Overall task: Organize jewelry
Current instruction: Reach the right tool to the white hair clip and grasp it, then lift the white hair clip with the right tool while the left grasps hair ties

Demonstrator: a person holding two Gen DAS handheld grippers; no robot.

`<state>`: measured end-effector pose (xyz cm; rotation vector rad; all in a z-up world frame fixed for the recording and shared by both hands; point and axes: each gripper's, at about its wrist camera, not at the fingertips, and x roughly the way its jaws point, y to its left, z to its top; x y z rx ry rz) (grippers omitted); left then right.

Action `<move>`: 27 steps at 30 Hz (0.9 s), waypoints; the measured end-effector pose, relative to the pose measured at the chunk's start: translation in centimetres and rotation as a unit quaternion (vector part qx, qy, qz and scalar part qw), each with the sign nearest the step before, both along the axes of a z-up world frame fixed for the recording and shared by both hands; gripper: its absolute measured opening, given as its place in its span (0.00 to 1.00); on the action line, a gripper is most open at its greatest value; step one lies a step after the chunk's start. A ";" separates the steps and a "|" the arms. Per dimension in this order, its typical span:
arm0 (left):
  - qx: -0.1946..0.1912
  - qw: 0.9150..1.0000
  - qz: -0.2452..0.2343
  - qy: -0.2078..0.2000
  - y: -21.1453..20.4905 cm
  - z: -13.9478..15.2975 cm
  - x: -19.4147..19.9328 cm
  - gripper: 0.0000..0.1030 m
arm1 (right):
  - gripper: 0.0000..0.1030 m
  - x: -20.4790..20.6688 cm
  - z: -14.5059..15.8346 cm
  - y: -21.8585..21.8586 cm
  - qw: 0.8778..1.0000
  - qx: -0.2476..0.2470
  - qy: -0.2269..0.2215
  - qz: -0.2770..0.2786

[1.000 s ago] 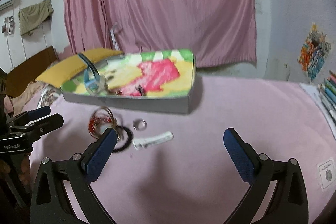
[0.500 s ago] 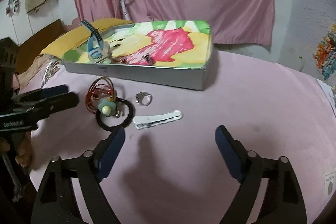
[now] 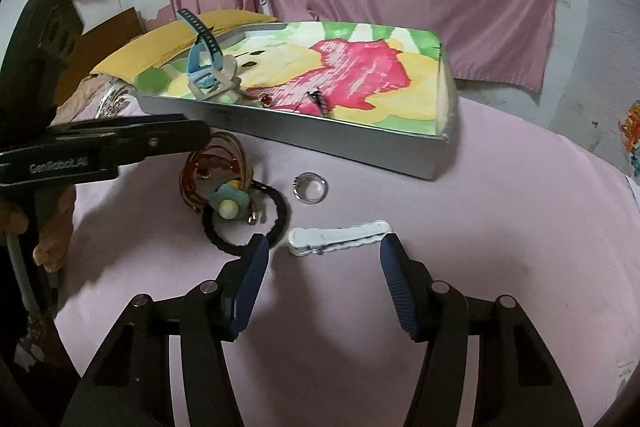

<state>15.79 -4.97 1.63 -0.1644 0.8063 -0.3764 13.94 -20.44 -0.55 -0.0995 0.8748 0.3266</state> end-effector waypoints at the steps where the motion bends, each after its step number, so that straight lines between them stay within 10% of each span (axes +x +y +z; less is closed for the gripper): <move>1: 0.005 1.000 -0.007 0.000 -0.3 0.0 0.3 0.50 | 0.51 0.2 -0.1 0.0 1.000 0.001 0.005 0.000; 11: 0.015 0.998 -0.061 0.021 -1.5 -0.6 1.3 0.23 | 0.51 1.0 0.0 0.8 1.000 -0.004 0.002 -0.010; 15: 0.029 0.997 -0.075 0.011 -1.7 -0.3 0.4 0.09 | 0.32 0.7 0.0 0.9 1.000 -0.006 -0.003 -0.006; 27: 0.035 0.995 -0.089 -0.005 -1.8 0.8 -3.7 0.05 | 0.13 -1.4 -0.4 -0.6 1.000 -0.005 -0.007 -0.001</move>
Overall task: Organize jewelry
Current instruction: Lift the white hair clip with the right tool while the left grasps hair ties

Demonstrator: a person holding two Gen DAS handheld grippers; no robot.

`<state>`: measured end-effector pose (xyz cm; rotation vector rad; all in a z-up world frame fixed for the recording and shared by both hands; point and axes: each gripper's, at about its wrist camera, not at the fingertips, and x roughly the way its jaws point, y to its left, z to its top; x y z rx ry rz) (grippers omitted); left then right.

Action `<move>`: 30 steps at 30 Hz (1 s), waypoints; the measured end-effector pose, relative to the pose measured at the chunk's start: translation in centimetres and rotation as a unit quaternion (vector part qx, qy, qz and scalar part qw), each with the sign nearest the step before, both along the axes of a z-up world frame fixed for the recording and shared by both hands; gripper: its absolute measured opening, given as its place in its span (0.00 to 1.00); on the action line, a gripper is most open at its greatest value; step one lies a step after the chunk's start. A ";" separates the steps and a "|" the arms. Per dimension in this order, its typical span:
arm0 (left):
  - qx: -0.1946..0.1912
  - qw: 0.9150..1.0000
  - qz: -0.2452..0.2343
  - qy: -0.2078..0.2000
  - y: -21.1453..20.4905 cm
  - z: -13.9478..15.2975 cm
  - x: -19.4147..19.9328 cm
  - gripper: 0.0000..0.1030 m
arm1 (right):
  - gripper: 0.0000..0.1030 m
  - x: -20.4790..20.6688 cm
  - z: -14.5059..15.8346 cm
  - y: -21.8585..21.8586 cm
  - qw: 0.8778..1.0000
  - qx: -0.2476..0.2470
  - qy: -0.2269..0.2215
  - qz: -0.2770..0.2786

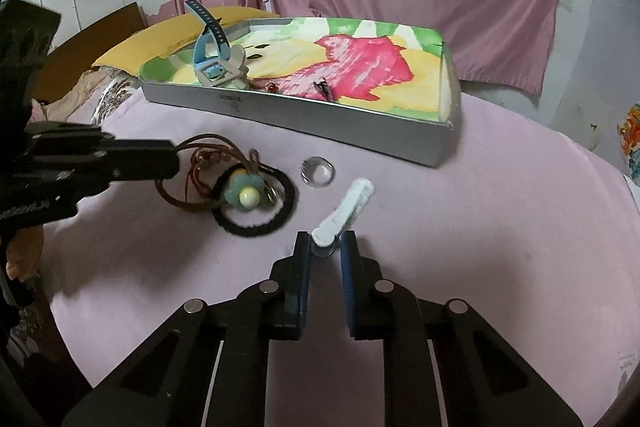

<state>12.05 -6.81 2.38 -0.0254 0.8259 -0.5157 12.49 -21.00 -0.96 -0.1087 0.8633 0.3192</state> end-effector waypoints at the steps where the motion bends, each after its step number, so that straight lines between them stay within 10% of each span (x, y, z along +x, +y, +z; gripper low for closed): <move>1: 0.000 1.000 -0.001 0.000 -0.1 0.0 -0.3 0.05 | 0.13 -0.1 0.0 -0.3 1.000 0.002 0.001 -0.003; 25: 0.005 1.000 0.005 0.005 -1.5 -0.7 -0.4 0.05 | 0.21 1.1 -0.1 0.0 0.999 0.023 0.002 -0.027; 30: 0.008 1.000 -0.001 -0.028 -2.0 0.5 -0.9 0.03 | 0.10 0.4 0.5 -0.2 0.999 0.028 -0.023 -0.026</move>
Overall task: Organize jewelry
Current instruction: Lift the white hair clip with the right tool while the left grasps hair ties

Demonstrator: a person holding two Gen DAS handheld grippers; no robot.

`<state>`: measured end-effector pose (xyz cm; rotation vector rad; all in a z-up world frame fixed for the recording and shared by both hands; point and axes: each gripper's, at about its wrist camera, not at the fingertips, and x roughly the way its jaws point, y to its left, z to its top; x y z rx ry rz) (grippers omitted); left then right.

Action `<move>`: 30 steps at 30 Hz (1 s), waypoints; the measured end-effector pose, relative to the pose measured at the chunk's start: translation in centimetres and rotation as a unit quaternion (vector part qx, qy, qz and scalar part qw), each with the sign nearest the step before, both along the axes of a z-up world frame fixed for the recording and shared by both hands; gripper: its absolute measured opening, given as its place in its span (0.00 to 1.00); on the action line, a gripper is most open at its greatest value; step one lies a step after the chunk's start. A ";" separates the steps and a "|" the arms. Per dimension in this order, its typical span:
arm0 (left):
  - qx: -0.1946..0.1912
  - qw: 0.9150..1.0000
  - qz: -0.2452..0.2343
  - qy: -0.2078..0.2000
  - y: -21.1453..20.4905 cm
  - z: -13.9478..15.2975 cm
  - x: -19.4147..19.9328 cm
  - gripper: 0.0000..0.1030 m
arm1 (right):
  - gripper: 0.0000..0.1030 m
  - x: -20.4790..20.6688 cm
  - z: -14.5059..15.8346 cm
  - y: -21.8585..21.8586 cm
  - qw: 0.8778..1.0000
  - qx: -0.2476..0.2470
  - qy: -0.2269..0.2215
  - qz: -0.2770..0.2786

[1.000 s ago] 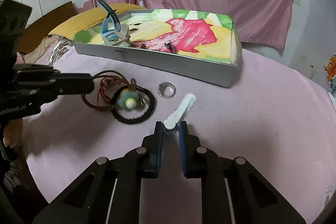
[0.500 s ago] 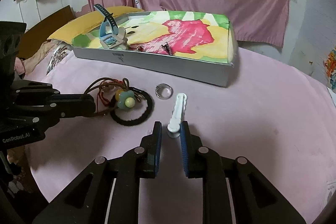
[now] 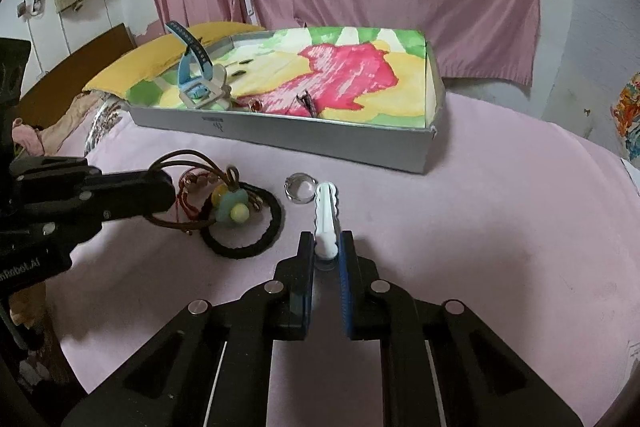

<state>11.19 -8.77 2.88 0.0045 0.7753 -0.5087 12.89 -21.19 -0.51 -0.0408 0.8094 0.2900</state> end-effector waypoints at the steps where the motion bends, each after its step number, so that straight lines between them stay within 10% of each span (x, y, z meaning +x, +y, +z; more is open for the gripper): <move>1: 0.002 1.000 0.001 -0.006 -0.1 0.2 -0.1 0.03 | 0.10 -0.4 0.3 -0.1 1.000 0.002 -0.014 -0.001; 8: 0.038 0.998 0.011 -0.056 -0.6 2.5 -0.5 0.03 | 0.10 -2.2 2.4 -0.7 0.997 0.018 -0.075 -0.017; 30: -0.046 0.965 0.100 -0.237 0.9 6.5 1.9 0.03 | 0.10 0.0 7.3 0.8 0.959 0.034 -0.272 -0.065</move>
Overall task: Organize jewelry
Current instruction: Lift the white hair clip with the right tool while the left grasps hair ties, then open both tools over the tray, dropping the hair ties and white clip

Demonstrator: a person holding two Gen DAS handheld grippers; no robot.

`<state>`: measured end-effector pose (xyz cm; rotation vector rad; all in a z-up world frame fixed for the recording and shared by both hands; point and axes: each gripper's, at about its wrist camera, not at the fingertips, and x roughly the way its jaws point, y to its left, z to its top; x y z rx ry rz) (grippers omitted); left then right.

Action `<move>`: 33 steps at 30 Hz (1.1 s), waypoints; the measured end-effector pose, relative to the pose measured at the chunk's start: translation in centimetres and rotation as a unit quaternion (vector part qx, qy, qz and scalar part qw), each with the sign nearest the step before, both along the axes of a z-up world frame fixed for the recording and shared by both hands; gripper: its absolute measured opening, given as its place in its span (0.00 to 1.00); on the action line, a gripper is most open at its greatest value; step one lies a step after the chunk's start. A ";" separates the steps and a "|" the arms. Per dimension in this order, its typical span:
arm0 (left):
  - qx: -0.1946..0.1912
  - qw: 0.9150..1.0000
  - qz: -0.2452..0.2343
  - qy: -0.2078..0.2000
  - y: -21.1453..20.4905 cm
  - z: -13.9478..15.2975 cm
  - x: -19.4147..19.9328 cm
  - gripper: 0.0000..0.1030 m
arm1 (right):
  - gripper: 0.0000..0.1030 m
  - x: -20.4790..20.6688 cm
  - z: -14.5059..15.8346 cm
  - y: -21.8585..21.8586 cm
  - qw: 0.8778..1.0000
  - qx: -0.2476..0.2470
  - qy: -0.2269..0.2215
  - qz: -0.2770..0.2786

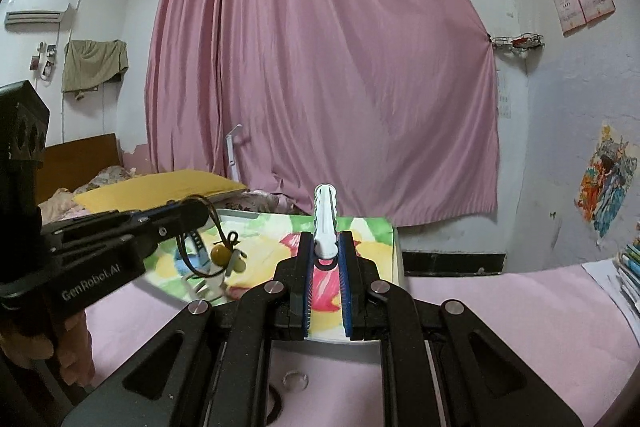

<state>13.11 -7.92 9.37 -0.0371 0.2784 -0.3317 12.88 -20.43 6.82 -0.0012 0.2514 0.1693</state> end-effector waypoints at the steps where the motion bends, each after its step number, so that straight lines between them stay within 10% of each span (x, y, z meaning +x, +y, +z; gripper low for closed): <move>1: 0.001 1.000 0.003 0.001 -0.1 -0.1 0.3 0.03 | 0.10 0.4 -0.1 0.1 1.000 -0.002 0.002 -0.002; 20: 0.010 0.988 0.009 0.155 -0.6 -4.7 7.3 0.03 | 0.10 8.9 -4.7 -0.2 0.977 0.008 0.211 0.038; 33: 0.011 0.974 -0.004 0.227 -0.5 -6.7 8.6 0.03 | 0.11 9.9 -6.5 0.5 0.966 -0.006 0.255 0.047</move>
